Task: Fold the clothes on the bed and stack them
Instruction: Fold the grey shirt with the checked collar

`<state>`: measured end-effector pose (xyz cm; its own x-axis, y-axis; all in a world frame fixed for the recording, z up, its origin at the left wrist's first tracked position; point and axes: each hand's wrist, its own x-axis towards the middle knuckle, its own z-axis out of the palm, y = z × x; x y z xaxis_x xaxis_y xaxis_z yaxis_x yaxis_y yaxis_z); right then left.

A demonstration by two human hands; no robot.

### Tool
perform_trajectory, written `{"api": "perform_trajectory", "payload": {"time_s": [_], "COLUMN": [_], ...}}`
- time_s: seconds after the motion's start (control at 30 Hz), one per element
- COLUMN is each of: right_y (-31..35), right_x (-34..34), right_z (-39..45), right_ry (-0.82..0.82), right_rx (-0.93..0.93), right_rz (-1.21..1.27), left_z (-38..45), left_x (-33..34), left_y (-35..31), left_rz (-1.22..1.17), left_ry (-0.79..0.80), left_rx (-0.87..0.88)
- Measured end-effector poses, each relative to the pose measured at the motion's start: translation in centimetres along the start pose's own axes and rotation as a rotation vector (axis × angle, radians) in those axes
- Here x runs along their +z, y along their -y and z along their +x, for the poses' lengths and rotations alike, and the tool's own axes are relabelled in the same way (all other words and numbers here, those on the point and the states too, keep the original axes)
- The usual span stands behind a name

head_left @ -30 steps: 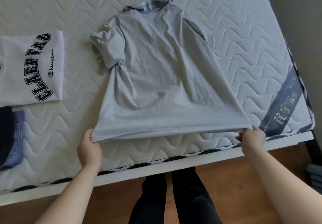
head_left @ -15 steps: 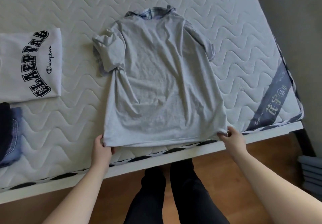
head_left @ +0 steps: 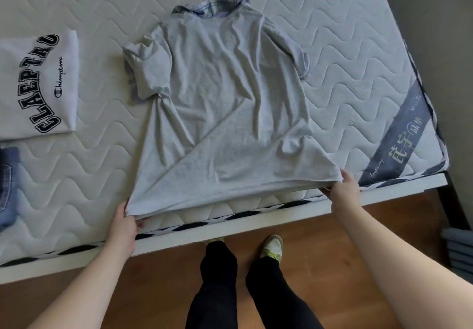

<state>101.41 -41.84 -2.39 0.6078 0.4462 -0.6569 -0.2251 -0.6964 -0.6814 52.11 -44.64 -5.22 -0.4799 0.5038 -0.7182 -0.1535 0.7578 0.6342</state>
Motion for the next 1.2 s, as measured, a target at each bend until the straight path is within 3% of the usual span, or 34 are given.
{"api": "perform_trajectory", "payload": {"time_s": [0.13, 0.33, 0.53, 0.73, 0.9, 1.03, 1.2], "right_y": [-1.1, -0.9, 0.0, 4.2, 11.9, 22.3, 35.1], "right_x": [-1.7, -6.5, -5.6, -2.5, -3.2, -3.6, -2.7], "right_z": [0.0, 1.2, -2.7, -9.2, -12.8, -14.7, -18.3], "right_ry": [-0.036, -0.125, 0.117, 0.268, 0.175, 0.056, 0.047], "right_rx": [-0.090, -0.096, -0.146, -0.210, -0.271, -0.389, -0.558], "right_rz": [-0.378, -0.509, -0.443, -0.311, -0.153, 0.075, 0.255], "left_z": [-0.5, -1.1, -5.3, -10.6, -13.3, -13.9, -16.6], "left_x": [0.4, -1.5, -0.7, 0.5, 0.0, -0.9, -1.3], "left_y": [0.3, -1.2, -2.9, -7.7, -16.7, -27.9, -42.4], "left_rz": [0.096, 0.064, 0.165, 0.223, 0.040, -0.049, -0.258], "left_ry": [-0.151, -0.213, 0.067, 0.233, 0.273, 0.246, 0.256], "left_rx": [0.144, 0.115, 0.229, 0.266, 0.283, 0.400, 0.527]}}
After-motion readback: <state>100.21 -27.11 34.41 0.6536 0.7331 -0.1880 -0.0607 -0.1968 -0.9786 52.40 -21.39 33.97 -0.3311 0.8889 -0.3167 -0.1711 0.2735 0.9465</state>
